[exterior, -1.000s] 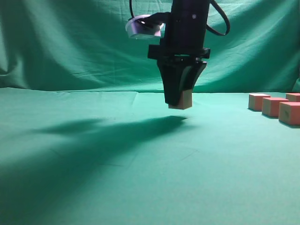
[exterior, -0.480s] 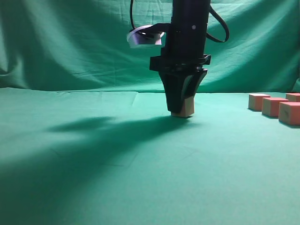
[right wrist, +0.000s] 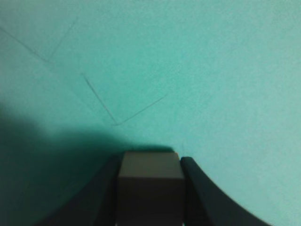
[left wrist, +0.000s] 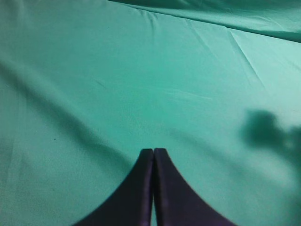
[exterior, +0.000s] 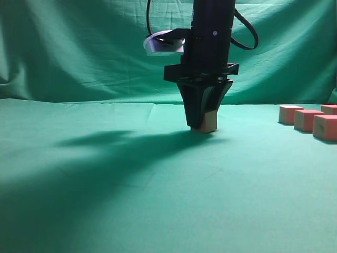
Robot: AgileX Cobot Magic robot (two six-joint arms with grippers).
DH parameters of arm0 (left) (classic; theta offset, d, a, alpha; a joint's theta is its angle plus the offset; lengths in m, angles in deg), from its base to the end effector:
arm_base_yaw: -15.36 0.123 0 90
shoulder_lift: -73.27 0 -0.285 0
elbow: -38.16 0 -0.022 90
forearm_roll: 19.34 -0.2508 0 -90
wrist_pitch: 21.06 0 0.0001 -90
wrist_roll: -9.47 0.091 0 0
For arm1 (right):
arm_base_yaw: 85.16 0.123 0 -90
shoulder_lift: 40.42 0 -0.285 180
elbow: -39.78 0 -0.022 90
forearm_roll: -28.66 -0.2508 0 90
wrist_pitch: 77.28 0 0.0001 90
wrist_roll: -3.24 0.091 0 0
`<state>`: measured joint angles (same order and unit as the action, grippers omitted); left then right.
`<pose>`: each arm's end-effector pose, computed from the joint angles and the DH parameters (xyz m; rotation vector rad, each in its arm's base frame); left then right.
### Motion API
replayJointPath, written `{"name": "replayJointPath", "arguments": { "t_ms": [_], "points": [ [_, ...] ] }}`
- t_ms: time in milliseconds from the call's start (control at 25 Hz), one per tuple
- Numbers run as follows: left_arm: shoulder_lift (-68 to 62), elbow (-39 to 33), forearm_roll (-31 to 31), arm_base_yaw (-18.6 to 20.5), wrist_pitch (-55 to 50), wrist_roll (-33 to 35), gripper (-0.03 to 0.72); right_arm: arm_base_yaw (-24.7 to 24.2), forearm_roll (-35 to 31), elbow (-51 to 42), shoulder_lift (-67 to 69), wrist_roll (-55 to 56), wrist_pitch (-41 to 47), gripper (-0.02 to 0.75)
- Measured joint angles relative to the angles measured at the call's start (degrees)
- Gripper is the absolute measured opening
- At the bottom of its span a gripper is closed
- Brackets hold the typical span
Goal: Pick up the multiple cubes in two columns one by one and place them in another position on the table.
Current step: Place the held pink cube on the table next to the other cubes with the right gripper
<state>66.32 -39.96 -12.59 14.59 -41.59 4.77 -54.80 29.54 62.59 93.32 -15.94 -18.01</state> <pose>0.0526 -0.0045 0.1766 -0.1360 1.8394 -0.1820 0.3928 0.2287 0.1702 -1.2534 2.6926 0.0043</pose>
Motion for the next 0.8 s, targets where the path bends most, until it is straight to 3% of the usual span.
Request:
{"name": "replayJointPath", "arguments": {
  "t_ms": [160,480,600,640,800],
  "points": [
    [0.0,0.0,0.0,0.0,0.0,0.0,0.0,0.0,0.0,0.1,0.5,0.2,0.0,0.276],
    [0.0,0.0,0.0,0.0,0.0,0.0,0.0,0.0,0.0,4.0,0.7,1.8,2.3,0.642],
    [0.0,0.0,0.0,0.0,0.0,0.0,0.0,0.0,0.0,8.9,0.7,2.8,6.0,0.643],
    [0.0,0.0,0.0,0.0,0.0,0.0,0.0,0.0,0.0,11.0,0.7,2.9,7.9,0.686],
    [0.0,0.0,0.0,0.0,0.0,0.0,0.0,0.0,0.1,17.8,0.3,4.9,10.9,0.669]
  ]
}}
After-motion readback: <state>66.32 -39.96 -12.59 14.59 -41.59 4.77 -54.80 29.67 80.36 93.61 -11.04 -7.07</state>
